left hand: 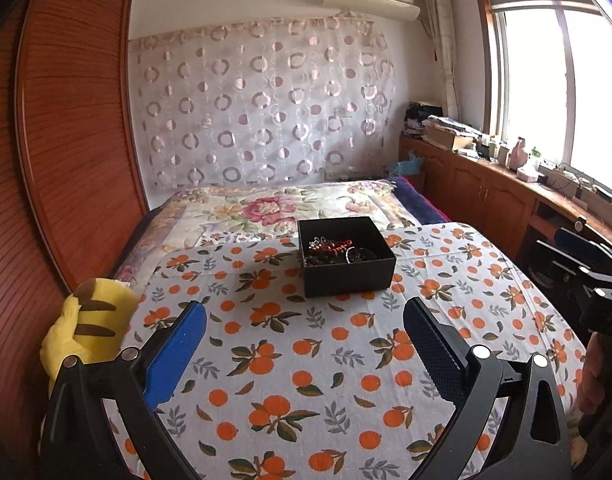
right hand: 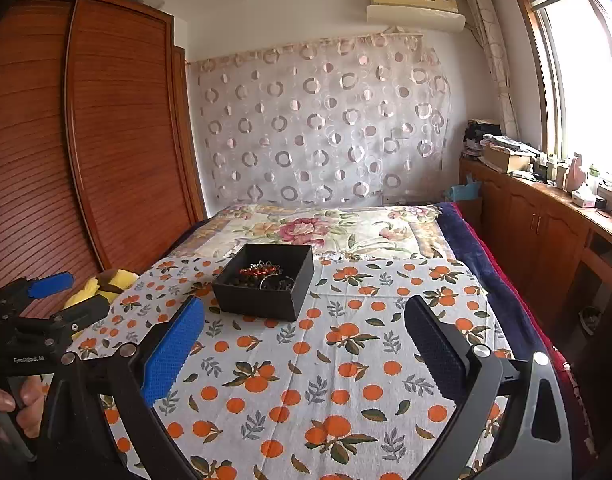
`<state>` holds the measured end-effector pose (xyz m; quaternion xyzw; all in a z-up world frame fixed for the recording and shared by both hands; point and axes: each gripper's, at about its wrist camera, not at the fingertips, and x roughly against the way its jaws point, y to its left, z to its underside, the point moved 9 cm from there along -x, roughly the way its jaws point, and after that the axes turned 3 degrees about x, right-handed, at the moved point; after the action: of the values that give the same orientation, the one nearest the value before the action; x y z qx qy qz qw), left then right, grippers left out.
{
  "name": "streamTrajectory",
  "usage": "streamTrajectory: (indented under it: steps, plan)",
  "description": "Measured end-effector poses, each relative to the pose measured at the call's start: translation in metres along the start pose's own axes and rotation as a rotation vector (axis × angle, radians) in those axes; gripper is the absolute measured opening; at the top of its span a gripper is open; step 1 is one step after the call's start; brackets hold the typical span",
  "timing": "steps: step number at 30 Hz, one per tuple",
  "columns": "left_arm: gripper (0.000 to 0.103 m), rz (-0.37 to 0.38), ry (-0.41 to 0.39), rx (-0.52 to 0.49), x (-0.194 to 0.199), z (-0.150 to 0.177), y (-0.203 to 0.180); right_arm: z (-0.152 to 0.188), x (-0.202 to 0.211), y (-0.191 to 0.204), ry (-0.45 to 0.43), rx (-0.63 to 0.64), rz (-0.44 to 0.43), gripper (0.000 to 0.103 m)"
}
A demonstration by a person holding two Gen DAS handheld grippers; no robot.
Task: Organize jewelry
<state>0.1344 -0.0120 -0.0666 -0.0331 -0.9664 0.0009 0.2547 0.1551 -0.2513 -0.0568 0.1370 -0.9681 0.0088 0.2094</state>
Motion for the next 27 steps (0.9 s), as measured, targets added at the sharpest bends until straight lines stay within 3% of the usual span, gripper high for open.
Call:
streamTrajectory:
  steps: [27]
  plan:
    - [0.095,0.003,-0.013,0.008,0.0050,-0.0024,-0.0030,0.0051,0.0000,0.0049,0.005,-0.003,-0.011,0.101]
